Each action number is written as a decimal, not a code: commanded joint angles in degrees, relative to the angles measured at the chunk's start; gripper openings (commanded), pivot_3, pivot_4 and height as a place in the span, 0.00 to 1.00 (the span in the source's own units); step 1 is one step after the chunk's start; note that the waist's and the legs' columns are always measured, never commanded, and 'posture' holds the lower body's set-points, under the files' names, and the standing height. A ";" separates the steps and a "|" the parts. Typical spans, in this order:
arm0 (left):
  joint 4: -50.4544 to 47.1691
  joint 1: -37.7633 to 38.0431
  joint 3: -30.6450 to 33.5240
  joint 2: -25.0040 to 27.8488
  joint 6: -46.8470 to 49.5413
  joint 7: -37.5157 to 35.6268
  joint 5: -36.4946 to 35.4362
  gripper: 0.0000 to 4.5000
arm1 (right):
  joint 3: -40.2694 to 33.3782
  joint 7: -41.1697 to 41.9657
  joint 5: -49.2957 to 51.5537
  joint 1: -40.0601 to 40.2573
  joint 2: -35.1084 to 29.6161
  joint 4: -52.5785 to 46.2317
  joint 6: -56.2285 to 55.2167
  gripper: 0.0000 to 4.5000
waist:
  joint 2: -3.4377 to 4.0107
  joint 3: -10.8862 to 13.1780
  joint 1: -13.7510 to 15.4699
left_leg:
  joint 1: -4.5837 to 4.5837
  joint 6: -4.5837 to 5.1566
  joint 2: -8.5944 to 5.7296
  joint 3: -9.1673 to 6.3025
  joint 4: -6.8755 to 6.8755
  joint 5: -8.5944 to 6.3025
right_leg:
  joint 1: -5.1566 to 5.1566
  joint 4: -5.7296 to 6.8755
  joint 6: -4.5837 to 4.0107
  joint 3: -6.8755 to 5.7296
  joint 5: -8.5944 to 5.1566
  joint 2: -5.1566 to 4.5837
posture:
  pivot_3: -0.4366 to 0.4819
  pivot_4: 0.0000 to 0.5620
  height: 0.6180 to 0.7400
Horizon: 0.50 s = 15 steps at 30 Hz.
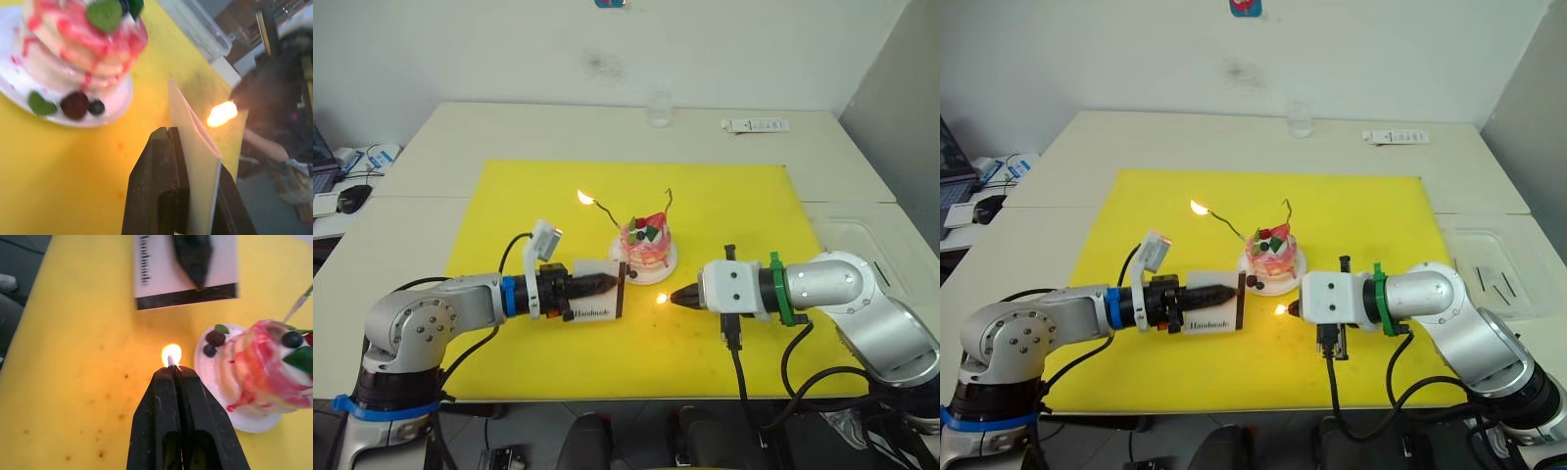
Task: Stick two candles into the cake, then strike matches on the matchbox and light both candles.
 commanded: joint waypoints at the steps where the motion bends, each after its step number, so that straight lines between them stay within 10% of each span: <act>1: -4.76 2.67 -1.71 2.40 -1.20 -3.54 0.02 0.00 | -4.01 -1.76 0.39 -1.96 -1.10 0.20 0.54 0.00 | 0.00 0.00 0.03 | 0.00 0.00 -0.02 0.03 0.00 0.00 | 0.00 0.00 0.00 0.02 0.00 -0.04 | 0.48 0.27 1.00; 15: -5.27 3.23 -5.83 2.11 -5.23 -4.76 3.26 0.00 | -5.07 -10.68 -3.99 -15.33 3.48 12.21 -2.66 0.00 | 0.00 0.00 0.00 | -0.04 0.01 -0.05 0.07 -0.01 0.00 | -0.05 -0.02 -0.05 0.05 0.00 -0.04 | 0.48 0.27 1.00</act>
